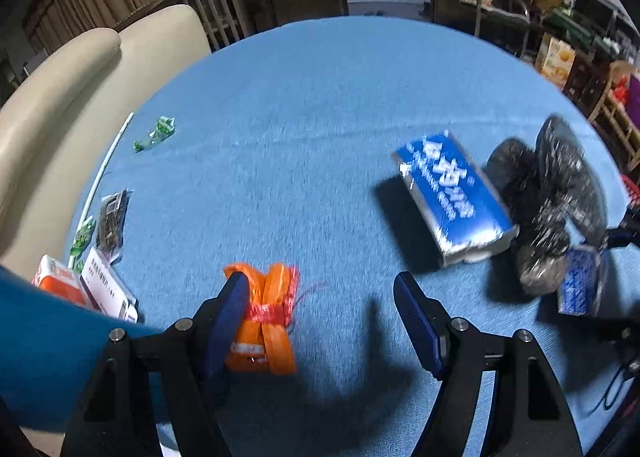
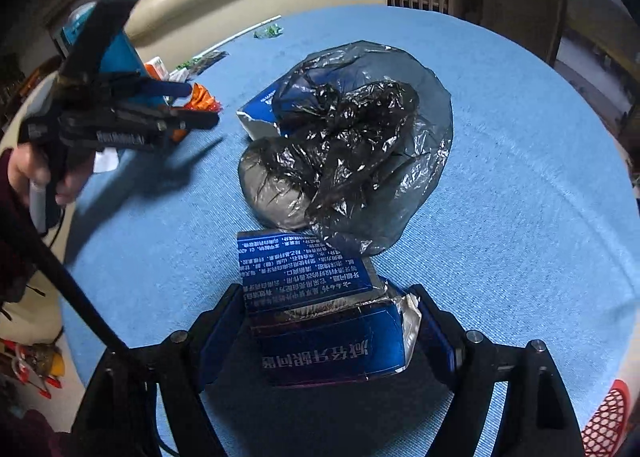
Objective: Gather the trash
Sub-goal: 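Grasp the orange wrapper with the left gripper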
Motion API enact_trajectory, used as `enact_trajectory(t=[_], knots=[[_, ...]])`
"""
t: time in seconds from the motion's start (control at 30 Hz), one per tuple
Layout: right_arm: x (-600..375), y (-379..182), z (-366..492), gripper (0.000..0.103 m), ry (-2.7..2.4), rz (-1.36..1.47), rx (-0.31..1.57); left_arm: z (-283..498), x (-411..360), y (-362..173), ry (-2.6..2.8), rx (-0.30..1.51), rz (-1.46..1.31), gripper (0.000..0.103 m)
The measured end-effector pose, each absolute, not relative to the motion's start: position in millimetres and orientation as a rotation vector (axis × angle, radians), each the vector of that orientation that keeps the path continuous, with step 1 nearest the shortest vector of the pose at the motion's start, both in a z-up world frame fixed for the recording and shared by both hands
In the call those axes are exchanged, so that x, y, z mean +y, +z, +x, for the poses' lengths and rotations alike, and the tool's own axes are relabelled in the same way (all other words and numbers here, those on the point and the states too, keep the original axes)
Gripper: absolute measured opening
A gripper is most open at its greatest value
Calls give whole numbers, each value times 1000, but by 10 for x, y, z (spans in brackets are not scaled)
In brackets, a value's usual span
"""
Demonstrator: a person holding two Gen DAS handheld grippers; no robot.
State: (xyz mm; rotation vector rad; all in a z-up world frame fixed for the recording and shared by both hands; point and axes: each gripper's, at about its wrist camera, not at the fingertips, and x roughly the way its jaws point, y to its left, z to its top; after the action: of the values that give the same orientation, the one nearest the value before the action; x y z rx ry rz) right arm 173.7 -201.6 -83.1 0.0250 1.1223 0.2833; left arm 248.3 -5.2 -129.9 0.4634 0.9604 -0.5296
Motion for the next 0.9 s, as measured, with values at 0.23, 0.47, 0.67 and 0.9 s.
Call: enact_trajectory(t=[0.23,0.47,0.67,0.9], knots=[[-1934,-882,1712,81,241,-1,1107,2614,-151,-1320,-476,967,570,75],[-2018,-848,1658,79,235,30,1107,2790,-214,-1576,-387,1048,630,73],[-2115,-826,1630,78,230,64,1104,2735,-157,-1577,-473,1081,513,24],[-2225,-799,1526,78,222,104,1097,2406,-74,-1565,-599,1099,391,6]])
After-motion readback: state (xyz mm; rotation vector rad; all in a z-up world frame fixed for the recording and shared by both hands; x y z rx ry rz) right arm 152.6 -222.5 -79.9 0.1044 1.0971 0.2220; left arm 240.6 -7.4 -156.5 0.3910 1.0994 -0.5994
